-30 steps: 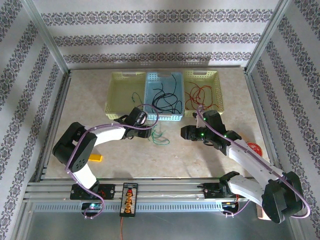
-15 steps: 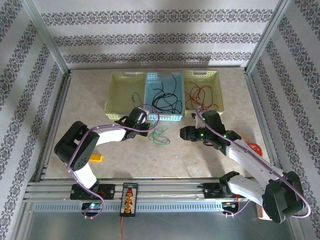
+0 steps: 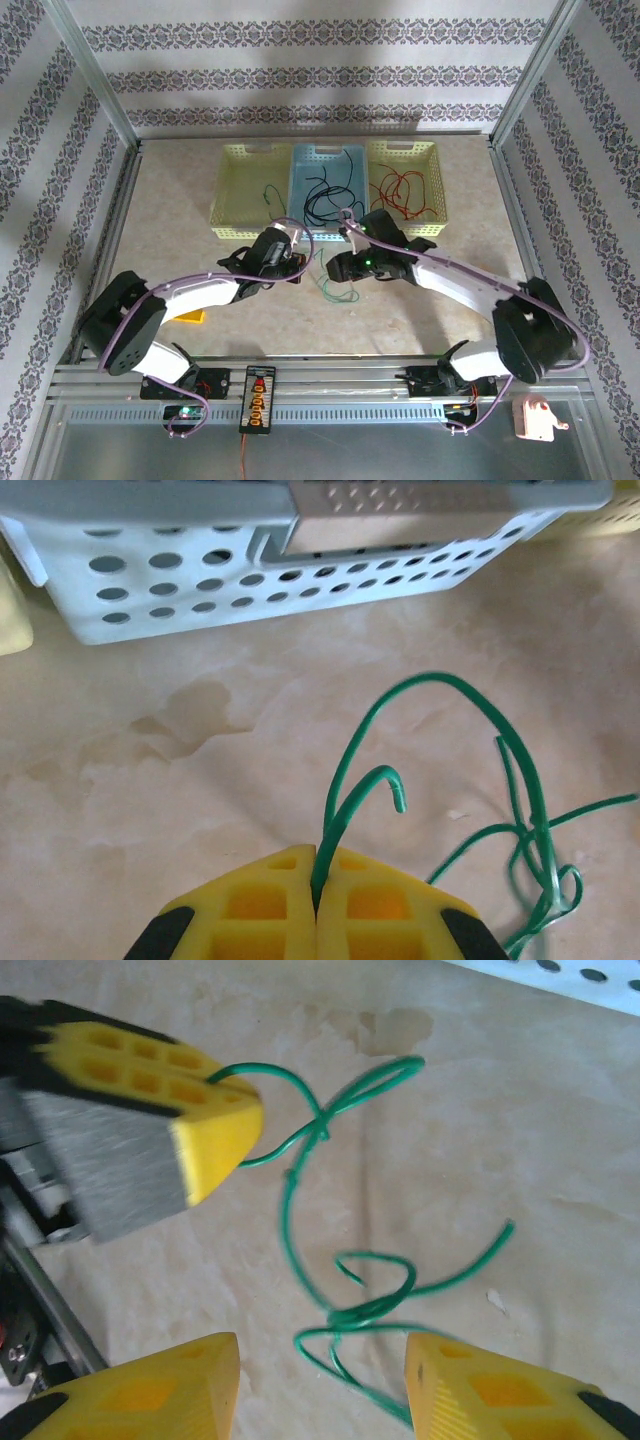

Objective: Untangle the cables

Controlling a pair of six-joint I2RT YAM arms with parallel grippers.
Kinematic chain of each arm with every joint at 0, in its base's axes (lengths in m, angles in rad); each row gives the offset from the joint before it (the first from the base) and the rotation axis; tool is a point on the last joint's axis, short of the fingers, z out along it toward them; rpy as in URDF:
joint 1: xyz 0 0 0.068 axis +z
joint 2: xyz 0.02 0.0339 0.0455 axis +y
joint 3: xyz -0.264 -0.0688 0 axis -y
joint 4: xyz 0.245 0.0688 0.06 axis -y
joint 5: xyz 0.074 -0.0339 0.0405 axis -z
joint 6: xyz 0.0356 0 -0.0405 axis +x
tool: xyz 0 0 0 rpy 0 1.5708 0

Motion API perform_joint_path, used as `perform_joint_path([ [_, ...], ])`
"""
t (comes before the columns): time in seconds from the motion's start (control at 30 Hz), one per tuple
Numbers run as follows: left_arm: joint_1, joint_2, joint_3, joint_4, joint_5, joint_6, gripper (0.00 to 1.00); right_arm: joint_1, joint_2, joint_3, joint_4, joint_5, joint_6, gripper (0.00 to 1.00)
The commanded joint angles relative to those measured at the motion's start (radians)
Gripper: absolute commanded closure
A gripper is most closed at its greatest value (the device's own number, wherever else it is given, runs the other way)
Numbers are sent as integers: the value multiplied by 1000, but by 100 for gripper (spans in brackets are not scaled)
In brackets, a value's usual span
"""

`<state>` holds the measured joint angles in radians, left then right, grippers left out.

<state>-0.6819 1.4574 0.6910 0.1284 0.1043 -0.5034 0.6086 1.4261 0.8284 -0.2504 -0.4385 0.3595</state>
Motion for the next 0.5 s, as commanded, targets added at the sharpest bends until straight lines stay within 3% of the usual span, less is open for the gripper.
perform_joint_path([
  [0.0, -16, -46, -9, 40, -6, -56, 100, 19, 71, 49, 21, -8, -19, 53],
  [0.27, -18, -98, 4, 18, -26, -58, 100, 25, 173, 58, 34, 116, 8, 60],
  [0.4, -18, -117, 4, 28, -29, -71, 100, 14, 137, 17, 52, 138, 4, 90],
  [0.47, -16, -123, 4, 34, -37, -83, 100, 1, 113, -7, 56, 131, 5, 99],
])
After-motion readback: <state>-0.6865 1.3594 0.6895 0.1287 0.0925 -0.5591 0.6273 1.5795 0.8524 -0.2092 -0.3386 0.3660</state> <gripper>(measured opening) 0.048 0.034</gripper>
